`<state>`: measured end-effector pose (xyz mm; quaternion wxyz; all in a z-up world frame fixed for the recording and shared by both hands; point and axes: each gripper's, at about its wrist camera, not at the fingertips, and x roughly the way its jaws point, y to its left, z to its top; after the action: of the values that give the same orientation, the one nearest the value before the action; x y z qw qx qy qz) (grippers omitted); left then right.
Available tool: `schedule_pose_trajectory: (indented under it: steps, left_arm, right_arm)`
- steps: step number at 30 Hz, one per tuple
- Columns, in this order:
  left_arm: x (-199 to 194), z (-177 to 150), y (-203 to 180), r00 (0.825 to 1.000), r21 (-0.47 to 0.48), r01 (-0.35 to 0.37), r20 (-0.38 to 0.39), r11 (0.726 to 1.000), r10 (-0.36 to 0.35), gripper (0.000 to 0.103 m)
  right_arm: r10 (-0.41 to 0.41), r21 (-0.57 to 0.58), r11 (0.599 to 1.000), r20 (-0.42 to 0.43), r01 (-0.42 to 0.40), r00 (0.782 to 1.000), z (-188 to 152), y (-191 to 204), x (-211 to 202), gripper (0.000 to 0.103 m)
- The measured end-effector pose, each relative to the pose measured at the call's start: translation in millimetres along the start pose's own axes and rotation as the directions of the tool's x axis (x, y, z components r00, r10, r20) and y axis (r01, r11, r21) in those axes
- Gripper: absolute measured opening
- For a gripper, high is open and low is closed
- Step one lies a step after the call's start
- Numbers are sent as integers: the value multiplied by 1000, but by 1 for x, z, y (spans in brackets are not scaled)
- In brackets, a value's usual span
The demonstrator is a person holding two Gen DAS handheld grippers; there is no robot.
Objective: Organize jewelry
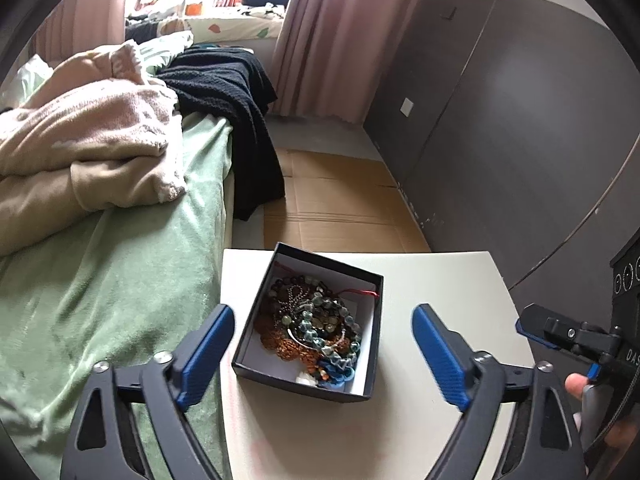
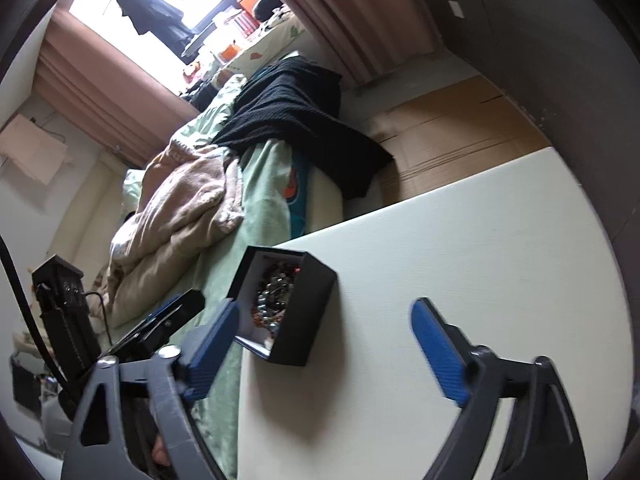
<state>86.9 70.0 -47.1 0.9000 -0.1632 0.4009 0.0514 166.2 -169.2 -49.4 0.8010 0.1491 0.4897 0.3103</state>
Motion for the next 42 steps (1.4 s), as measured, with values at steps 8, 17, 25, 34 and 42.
schedule_pose_trajectory:
  steps: [8,17,25,34,42]
  left_arm:
    - [-19,-8,-17,1000,41,-20,22,999,19,102]
    - [-48,-18,-34,996,69,-41,76,997,35,103]
    - [-68,-21,-44,993,83,-42,115,996,32,103]
    - [-81,-24,-44,991,82,-40,132,996,29,102]
    - [-97,-28,-50,985,111,-44,171,993,25,102]
  right_arm:
    - [-81,-27,996,36,82,996,-5,-8,-24,103]
    - [-125,-90,987,97,133,987,-13,-3,-60,103]
    - [-141,-114,981,136,157,981,-19,2,-86,103]
    - [-160,-134,975,139,179,977,-25,8,-90,103]
    - [-179,-158,966,151,202,972,-29,17,-98,103]
